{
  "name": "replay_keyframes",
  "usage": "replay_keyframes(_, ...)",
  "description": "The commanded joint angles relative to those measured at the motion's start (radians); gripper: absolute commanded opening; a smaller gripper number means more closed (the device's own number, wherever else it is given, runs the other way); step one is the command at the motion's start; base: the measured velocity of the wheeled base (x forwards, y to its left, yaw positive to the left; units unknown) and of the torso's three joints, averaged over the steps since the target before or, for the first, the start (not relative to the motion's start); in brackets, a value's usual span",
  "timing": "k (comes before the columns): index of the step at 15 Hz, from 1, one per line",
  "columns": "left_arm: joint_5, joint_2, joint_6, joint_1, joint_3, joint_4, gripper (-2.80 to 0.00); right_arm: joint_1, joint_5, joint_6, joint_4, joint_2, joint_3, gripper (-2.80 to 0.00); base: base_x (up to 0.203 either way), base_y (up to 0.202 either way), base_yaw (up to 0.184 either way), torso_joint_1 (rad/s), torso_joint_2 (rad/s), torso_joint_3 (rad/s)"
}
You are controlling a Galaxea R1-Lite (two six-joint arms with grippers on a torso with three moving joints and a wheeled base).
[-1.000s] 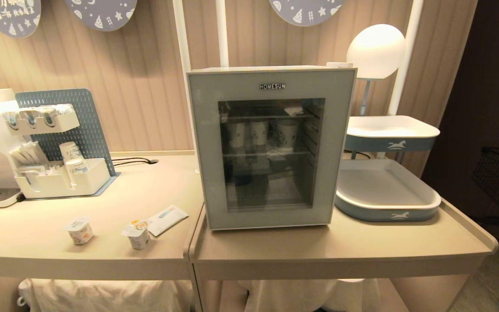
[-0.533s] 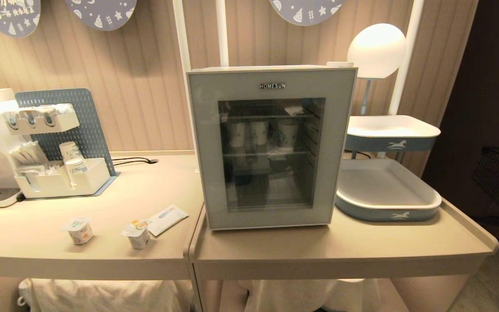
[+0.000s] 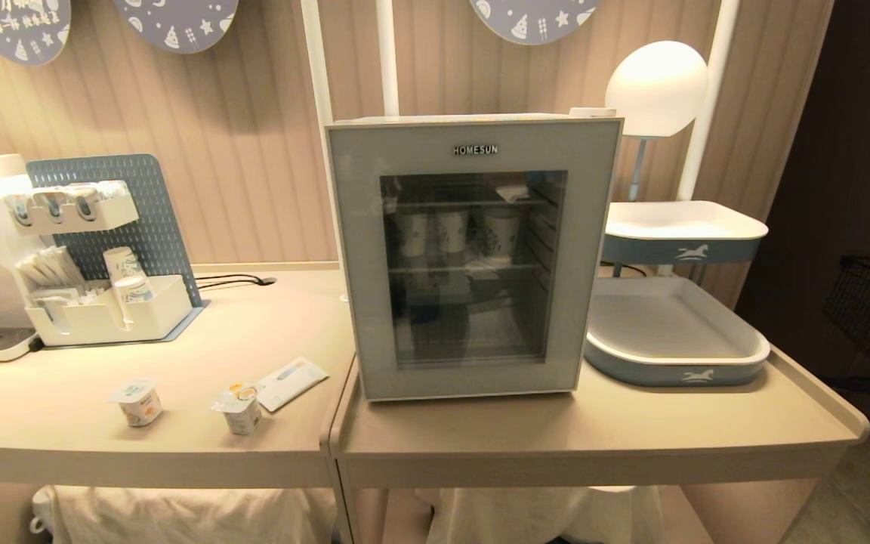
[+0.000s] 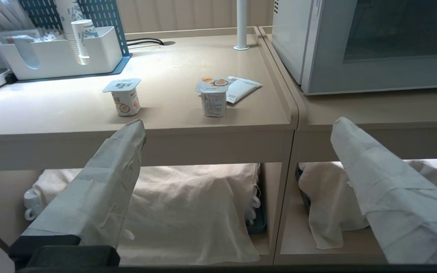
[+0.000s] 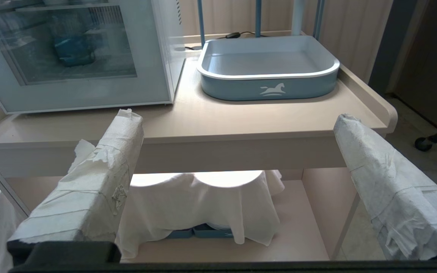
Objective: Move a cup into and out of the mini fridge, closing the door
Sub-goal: Open the freezer door
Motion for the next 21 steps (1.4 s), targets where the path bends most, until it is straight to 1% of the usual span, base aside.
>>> replay_keyframes(1, 0.001, 0.0, 0.0, 0.0, 0.0, -0.001, 0.0, -0.001, 0.0, 0.0, 0.0, 0.002, 0.0, 0.0, 0.0, 0.0, 0.0, 0.0, 0.0, 0.0)
replay_keyframes(3, 0.01, 0.001, 0.006, 0.0, 0.0, -0.024, 0.0, 0.0, 0.0, 0.0, 0.0, 0.002, 0.0, 0.0, 0.0, 0.0, 0.0, 0.0, 0.0, 0.0)
replay_keyframes(5, -0.002, 0.001, 0.026, 0.0, 0.0, -0.012, 0.0, -0.001, 0.0, 0.0, 0.0, 0.002, 0.0, 0.0, 0.0, 0.0, 0.0, 0.0, 0.0, 0.0)
replay_keyframes(16, 0.0, 0.0, 0.006, -0.001, 0.002, 0.004, 0.0, -0.001, 0.0, 0.002, 0.0, 0.002, 0.0, 0.0, 0.0, 0.0, 0.0, 0.0, 0.0, 0.0)
replay_keyframes(17, 0.0, 0.0, 0.007, -0.001, 0.002, 0.004, -2.8, 0.0, 0.0, 0.002, 0.0, 0.002, 0.0, 0.0, 0.0, 0.0, 0.0, 0.0, 0.0, 0.0)
replay_keyframes(18, -0.002, 0.0, 0.011, -0.001, 0.002, 0.004, -2.8, -0.001, 0.0, 0.002, 0.0, 0.002, 0.0, -2.53, 0.0, 0.0, 0.0, 0.0, 0.0, 0.0)
replay_keyframes(19, -0.002, 0.0, 0.015, -0.001, 0.002, 0.006, -2.8, 0.0, 0.0, 0.002, 0.0, 0.002, 0.0, -2.8, 0.0, 0.0, 0.0, 0.0, 0.0, 0.0)
replay_keyframes(21, 0.0, 0.0, 0.002, 0.0, 0.002, 0.004, -2.8, 0.0, 0.0, 0.002, 0.0, 0.002, 0.0, -2.8, 0.0, 0.0, 0.0, 0.0, 0.0, 0.0)
